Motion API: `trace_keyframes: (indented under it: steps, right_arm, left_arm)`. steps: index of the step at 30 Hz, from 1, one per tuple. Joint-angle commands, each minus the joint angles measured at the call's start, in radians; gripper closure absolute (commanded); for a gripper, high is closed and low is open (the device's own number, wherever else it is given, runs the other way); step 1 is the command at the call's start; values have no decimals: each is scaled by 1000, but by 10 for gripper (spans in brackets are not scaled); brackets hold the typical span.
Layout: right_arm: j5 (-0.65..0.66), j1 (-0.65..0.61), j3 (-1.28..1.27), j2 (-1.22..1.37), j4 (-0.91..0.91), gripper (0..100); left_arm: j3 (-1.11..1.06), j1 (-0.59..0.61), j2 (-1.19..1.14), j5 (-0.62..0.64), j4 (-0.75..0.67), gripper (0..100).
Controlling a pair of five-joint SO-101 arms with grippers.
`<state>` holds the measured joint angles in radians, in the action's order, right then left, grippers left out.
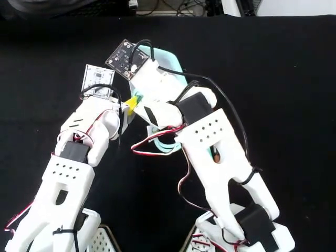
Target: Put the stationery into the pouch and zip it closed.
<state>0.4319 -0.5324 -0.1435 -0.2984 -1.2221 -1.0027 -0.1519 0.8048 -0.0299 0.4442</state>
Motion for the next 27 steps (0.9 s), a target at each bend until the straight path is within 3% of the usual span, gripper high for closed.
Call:
trace_keyframes:
  steps: [1, 8, 20, 25, 27]
  right_arm:
    - [11, -5, 50, -15, -6, 985]
    - [11, -5, 50, -8, -6, 985]
    - [11, -5, 48, -10, -23, 985]
    - [11, 32, 50, -18, -109, 985]
    - [11, 75, 45, -28, -127, 986]
  left_arm:
    - [61, 4, 26, -14, -5, 766]
    - [64, 15, 126, -26, 32, 765]
    - [67, 13, -74, -63, -80, 777]
    - [54, 39, -49, -63, -71, 983]
    - [38, 53, -23, -61, -71, 960]
